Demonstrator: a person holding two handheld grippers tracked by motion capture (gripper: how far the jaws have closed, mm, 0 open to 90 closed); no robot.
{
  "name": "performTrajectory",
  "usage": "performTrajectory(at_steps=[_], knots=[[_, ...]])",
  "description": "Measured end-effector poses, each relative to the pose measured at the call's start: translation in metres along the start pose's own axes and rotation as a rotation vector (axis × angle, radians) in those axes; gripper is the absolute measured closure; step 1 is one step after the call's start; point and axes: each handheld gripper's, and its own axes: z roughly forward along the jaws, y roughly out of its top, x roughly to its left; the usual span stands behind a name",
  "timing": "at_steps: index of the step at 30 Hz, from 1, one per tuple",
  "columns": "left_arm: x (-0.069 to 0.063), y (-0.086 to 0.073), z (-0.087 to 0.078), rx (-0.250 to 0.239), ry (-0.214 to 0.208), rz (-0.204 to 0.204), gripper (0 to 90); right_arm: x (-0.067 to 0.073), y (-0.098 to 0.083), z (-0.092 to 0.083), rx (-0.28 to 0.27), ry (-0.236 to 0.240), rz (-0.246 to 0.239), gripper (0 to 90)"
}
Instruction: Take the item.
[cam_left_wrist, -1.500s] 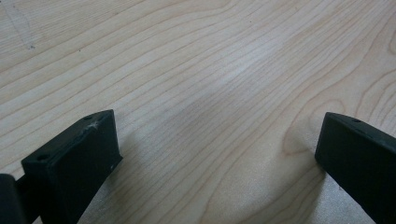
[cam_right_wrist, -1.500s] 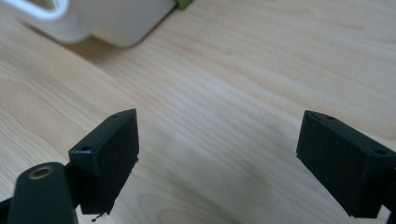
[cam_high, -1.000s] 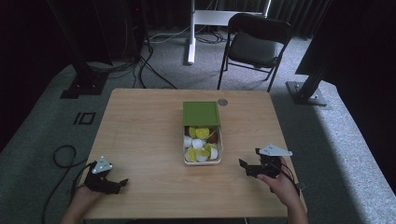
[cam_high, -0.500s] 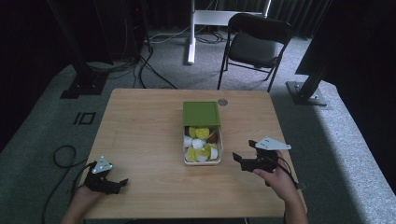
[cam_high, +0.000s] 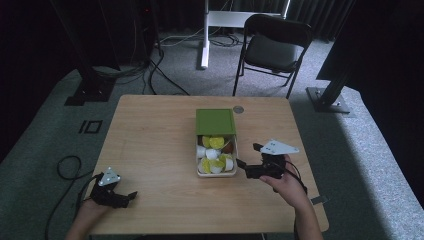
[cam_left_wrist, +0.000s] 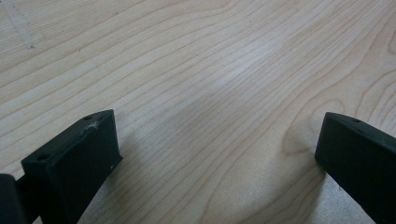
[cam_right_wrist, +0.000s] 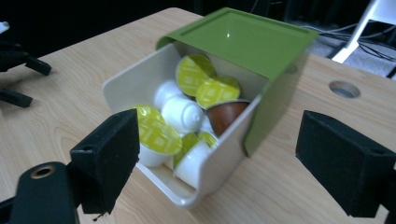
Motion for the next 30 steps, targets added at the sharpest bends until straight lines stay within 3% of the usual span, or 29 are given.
performTrajectory(at_steps=[16, 30], knots=[[0.0, 0.0, 0.0, -0.002, 0.0, -0.001, 0.5, 0.027, 0.012, 0.036, 0.021, 0.091, -0.051, 14.2], [0.0, 0.0, 0.0, -0.001, 0.0, -0.002, 0.5, 0.044, 0.002, 0.06, 0.073, 0.133, -0.09, 15.8]])
